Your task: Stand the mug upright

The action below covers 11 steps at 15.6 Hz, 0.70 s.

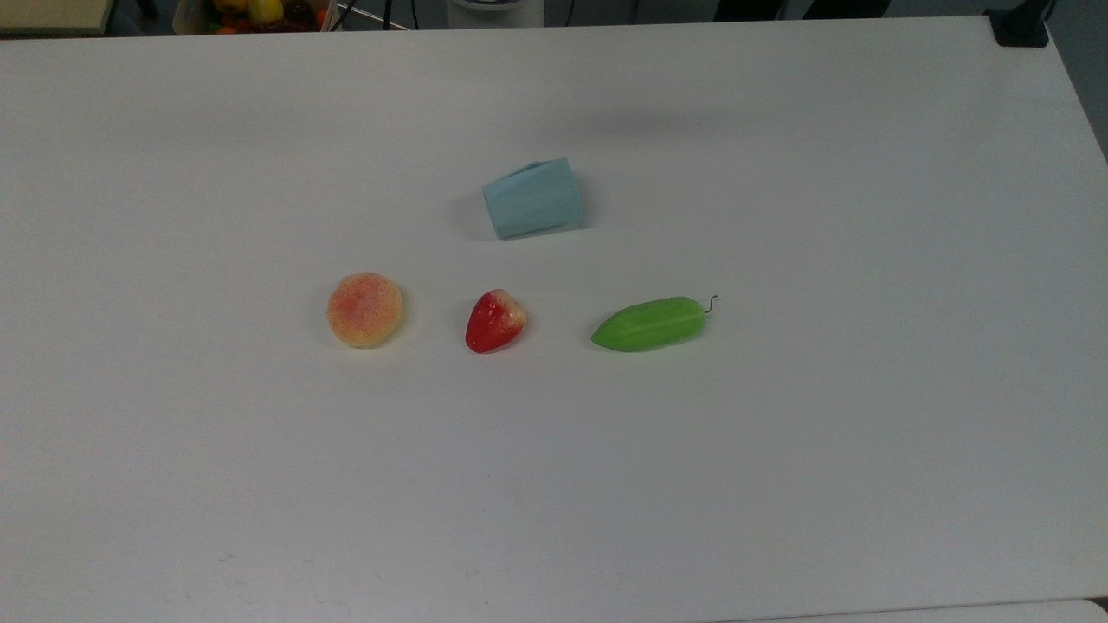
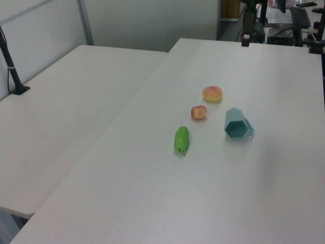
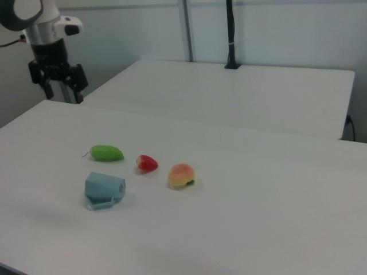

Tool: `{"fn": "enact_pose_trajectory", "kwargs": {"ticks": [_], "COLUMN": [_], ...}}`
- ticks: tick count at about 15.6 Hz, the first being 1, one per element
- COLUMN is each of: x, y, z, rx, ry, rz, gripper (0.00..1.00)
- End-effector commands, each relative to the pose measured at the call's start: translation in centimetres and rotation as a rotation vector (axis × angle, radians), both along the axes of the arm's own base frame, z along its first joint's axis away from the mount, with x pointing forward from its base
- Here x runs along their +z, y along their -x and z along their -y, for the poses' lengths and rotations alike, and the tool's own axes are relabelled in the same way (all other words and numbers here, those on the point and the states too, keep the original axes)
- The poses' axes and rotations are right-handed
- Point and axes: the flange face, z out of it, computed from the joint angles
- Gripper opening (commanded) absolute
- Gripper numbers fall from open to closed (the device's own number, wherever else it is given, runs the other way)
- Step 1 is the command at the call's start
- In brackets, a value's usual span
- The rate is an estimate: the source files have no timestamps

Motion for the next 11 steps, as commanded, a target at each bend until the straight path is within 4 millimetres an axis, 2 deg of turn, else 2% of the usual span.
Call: {"fn": "enact_pose_trajectory", "kwargs": {"ticks": [1, 4, 11], "x": [-3.3, -6.1, -16.5], "y": [1.0, 1.7, 1.4], "z": [-4.2, -7.2, -13.0], "rx": [0.021, 0.059, -0.058], "ry": [0.068, 0.094, 0.301], "rz": [-0.035, -0.043, 0.029], "gripper": [1.00, 1.00, 1.00]}}
